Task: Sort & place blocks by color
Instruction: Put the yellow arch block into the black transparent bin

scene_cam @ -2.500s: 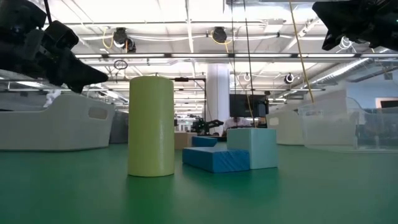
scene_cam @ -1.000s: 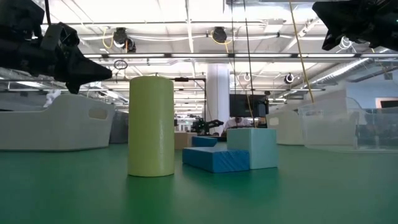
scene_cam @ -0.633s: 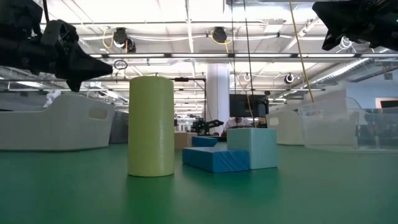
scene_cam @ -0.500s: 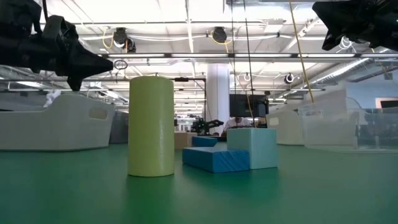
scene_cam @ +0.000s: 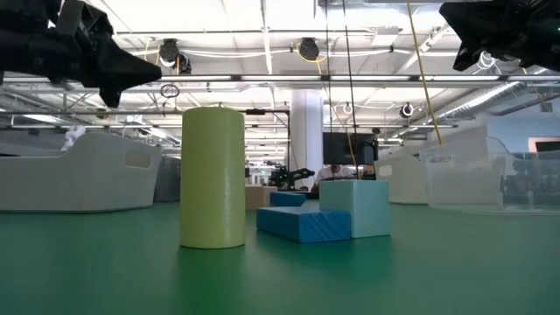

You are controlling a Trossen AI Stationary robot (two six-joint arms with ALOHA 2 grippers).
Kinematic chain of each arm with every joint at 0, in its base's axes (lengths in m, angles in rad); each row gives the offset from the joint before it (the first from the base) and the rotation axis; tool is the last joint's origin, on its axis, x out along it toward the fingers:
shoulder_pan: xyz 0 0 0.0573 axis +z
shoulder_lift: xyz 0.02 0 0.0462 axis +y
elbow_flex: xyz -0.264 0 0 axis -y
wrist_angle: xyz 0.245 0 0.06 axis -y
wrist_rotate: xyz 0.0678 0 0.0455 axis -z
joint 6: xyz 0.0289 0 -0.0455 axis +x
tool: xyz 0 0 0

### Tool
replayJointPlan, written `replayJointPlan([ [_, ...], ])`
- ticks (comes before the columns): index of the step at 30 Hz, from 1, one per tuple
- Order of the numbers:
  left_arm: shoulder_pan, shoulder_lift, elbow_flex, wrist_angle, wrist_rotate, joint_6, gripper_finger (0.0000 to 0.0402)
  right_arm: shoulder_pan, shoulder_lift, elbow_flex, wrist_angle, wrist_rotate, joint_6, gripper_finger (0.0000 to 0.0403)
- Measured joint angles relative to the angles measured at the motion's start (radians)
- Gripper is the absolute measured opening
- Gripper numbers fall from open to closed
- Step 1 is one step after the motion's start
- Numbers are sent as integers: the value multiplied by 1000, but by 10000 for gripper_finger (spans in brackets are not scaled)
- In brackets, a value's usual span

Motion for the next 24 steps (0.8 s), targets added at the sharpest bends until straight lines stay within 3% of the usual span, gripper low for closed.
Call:
replayJointPlan([
  [9,1,117,131,-90,0,126,49,0,0,0,0,0,0,0],
  [24,22,522,340,-135,-103,161,50,0,0,0,0,0,0,0],
])
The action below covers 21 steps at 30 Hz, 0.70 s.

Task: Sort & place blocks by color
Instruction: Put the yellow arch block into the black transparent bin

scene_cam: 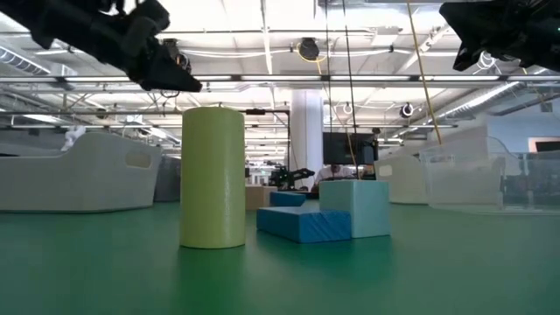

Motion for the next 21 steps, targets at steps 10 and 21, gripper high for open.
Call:
replayJointPlan([
  [10,20,262,138,1,-3,-65,107,0,0,0,0,0,0,0],
  [21,116,499,305,-14,20,-161,148,0,0,0,0,0,0,0],
])
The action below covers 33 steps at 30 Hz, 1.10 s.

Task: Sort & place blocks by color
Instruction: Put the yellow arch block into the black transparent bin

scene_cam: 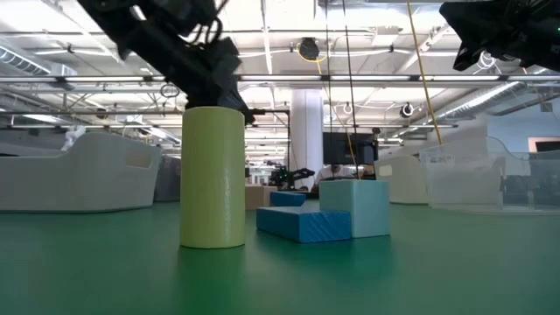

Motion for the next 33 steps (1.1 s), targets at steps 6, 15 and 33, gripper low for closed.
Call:
replayJointPlan([
  [6,92,94,57,-18,82,-72,165,0,0,0,0,0,0,0],
  [15,192,239,131,-31,106,-132,189,0,0,0,0,0,0,0],
  [33,307,415,226,-70,119,-229,200,0,0,0,0,0,0,0],
])
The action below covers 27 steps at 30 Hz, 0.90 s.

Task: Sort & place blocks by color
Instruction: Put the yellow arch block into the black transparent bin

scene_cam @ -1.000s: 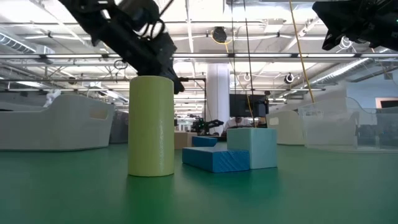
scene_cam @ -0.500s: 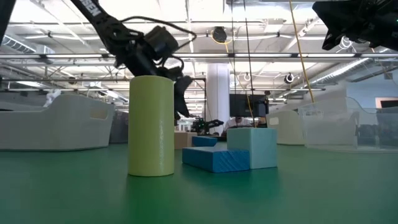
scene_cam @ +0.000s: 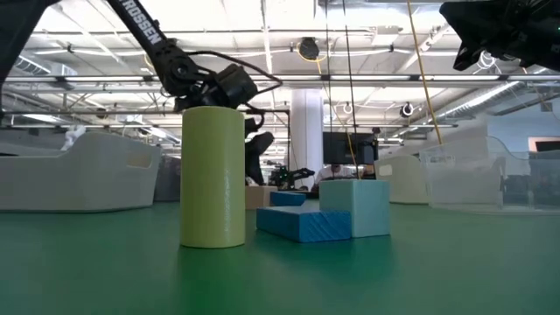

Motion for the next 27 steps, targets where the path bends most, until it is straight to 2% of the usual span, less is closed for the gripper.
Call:
replayJointPlan([
  [12,23,32,1,8,28,-2,196,0,1,0,0,0,0,0],
  [16,25,32,0,7,28,8,178,0,1,0,0,0,0,0],
  [21,24,32,0,5,29,23,136,0,1,0,0,0,0,0],
  [27,19,32,0,4,28,24,134,0,1,0,0,0,0,0],
])
